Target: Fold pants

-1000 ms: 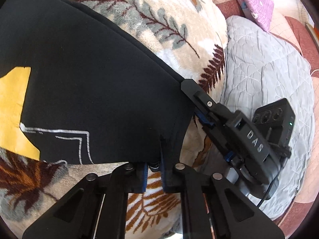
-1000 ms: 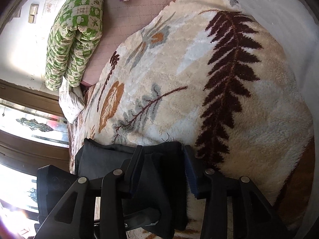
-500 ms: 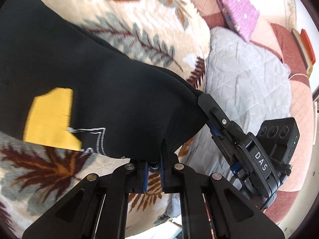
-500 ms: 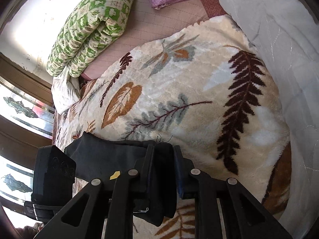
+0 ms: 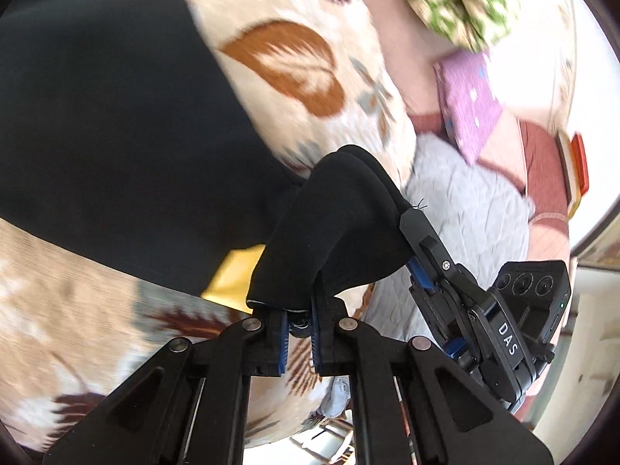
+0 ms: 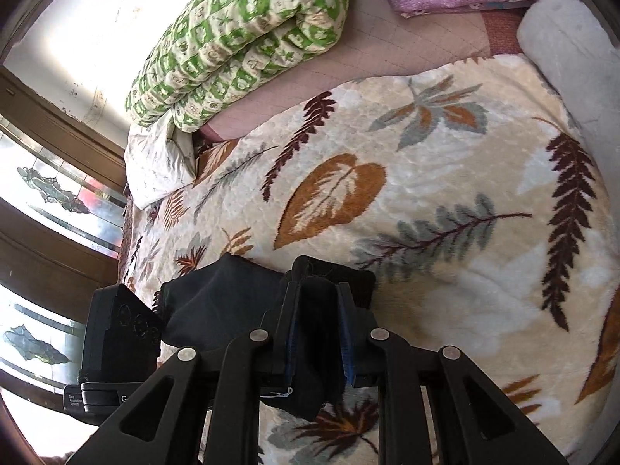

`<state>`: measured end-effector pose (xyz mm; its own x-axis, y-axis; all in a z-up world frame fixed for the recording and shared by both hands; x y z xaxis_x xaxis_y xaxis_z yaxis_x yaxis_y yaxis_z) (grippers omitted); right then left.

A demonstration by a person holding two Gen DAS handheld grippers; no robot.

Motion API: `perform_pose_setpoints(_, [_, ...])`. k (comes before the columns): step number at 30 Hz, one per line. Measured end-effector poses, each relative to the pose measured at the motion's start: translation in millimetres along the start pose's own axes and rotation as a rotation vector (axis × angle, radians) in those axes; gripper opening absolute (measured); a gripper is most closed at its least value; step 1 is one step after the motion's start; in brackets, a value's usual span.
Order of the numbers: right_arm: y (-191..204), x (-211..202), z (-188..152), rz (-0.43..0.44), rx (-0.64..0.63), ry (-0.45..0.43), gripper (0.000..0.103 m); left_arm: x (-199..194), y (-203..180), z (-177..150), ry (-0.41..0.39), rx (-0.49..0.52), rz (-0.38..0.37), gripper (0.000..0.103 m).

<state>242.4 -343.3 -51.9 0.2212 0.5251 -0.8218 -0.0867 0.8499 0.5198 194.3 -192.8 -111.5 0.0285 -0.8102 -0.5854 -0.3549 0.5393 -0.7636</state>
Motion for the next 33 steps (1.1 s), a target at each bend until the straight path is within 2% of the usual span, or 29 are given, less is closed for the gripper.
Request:
perform_pose_setpoints(6, [49.1, 50.6, 5.9, 0.049, -0.004, 0.062, 0.019, -27.6, 46.8, 17.3, 0.013, -0.083, -0.021, 0.007])
perform_pose_setpoints(11, [71.4, 94.0, 2.0, 0.106, 0.072, 0.121, 0.023, -49.3, 84.6, 27.9, 0.02, -0.137, -0.02, 0.01])
perform_pose_setpoints(15, [76.9, 133.2, -5.7, 0.139, 0.17, 0.169, 0.037, -62.4, 97.8, 32.0, 0.032, -0.145, -0.022, 0.01])
perform_pose_setpoints(18, [85.1, 151.4, -12.7, 0.19, 0.223, 0.2, 0.037, -80.6, 103.9, 32.6, -0.004, -0.132, 0.023, 0.016])
perform_pose_setpoints(20, [99.8, 143.2, -11.4, 0.243, 0.201, 0.158, 0.037, -98.6, 109.3, 32.4, -0.051, -0.111, 0.053, 0.016])
perform_pose_setpoints(22, [112.7, 130.6, -11.9, 0.3, 0.197, 0.138, 0.046, -111.2, 111.5, 31.0, -0.08, -0.1, 0.07, 0.016])
perform_pose_setpoints(23, [118.4, 123.8, -12.3, 0.304, 0.193, 0.129, 0.05, -117.2, 113.2, 30.1, -0.091, -0.096, 0.079, 0.016])
perform_pose_setpoints(25, [127.3, 110.4, -13.5, 0.278, 0.156, 0.104, 0.05, -126.2, 115.1, 28.7, -0.101, -0.083, 0.097, 0.016])
perform_pose_setpoints(27, [128.2, 91.2, -16.7, 0.294, 0.152, 0.04, 0.05, -133.4, 116.8, 28.7, -0.109, -0.068, 0.115, 0.016])
perform_pose_setpoints(29, [114.1, 66.6, -27.5, 0.303, 0.2, -0.064, 0.052, -138.9, 118.0, 32.6, -0.116, -0.054, 0.136, 0.016])
perform_pose_setpoints(31, [91.5, 51.1, -49.3, 0.325, 0.28, -0.139, 0.059, -141.8, 118.4, 34.5, -0.116, -0.046, 0.137, 0.016])
perform_pose_setpoints(33, [70.2, 52.5, -73.9, 0.374, 0.365, -0.163, 0.06, -137.3, 114.5, 36.5, -0.106, -0.04, 0.15, 0.016])
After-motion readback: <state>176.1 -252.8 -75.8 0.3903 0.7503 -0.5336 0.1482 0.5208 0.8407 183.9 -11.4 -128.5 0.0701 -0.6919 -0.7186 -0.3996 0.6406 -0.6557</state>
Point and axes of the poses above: each gripper's, at about its wrist camera, not at the fingertips, and x roughly the way its jaws point, y to its left, z to its top, the point moved 7 cm from there along x, roughly the way its jaws point, and after that the axes turned 11 degrees about y, right-handed, at the moved point
